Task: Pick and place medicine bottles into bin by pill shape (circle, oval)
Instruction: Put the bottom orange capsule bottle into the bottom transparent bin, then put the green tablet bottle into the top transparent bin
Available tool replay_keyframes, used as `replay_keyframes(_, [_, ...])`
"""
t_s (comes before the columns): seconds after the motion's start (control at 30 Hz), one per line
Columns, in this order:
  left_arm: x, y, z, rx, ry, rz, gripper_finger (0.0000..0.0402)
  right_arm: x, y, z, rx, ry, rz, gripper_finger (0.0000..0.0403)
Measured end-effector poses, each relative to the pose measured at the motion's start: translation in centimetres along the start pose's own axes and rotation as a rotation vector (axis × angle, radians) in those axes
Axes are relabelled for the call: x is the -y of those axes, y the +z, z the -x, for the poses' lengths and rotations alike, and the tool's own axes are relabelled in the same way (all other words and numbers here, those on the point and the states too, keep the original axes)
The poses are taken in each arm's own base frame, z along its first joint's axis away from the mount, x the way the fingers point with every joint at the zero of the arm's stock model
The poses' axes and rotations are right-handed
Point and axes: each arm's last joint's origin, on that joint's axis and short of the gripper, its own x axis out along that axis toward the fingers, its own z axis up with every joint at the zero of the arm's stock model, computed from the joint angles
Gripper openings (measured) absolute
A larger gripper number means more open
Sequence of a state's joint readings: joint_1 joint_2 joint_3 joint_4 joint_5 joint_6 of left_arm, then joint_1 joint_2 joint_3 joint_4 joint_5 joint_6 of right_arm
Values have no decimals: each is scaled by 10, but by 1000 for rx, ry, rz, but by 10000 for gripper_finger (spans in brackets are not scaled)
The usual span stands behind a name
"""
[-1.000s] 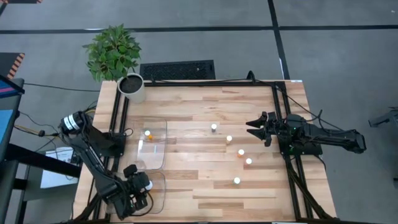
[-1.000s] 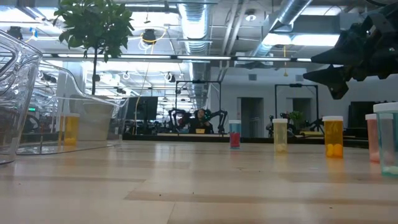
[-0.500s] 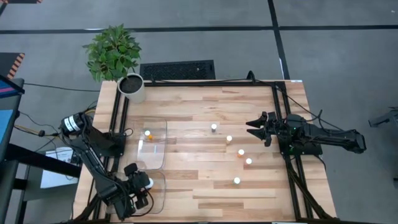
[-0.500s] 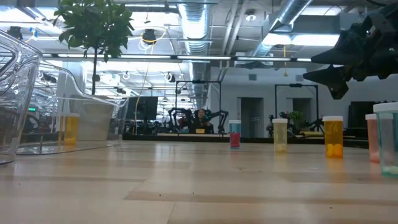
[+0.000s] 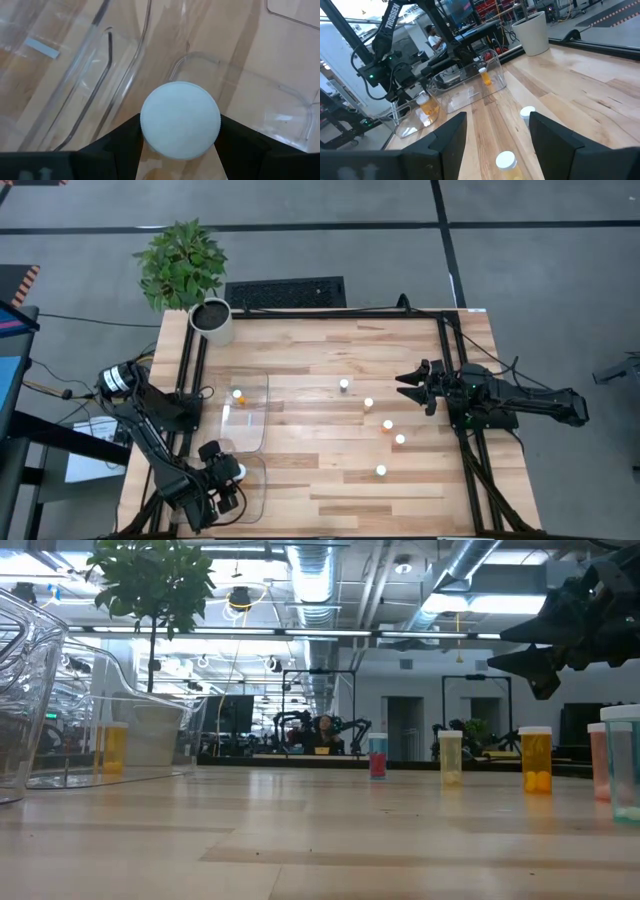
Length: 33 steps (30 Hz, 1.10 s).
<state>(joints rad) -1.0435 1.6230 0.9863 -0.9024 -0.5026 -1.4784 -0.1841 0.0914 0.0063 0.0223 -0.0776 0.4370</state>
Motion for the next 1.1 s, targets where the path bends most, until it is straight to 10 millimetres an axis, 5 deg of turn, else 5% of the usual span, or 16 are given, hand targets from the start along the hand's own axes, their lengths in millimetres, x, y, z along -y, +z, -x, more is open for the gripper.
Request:
replay_keyframes(0.63, [2, 1, 2, -50, -14, 42, 274, 0, 0, 0, 0, 0, 0, 225])
replay_keyframes(1.1, [14, 39, 62, -28, 30, 24, 275, 0, 0, 0, 0, 0, 0, 225])
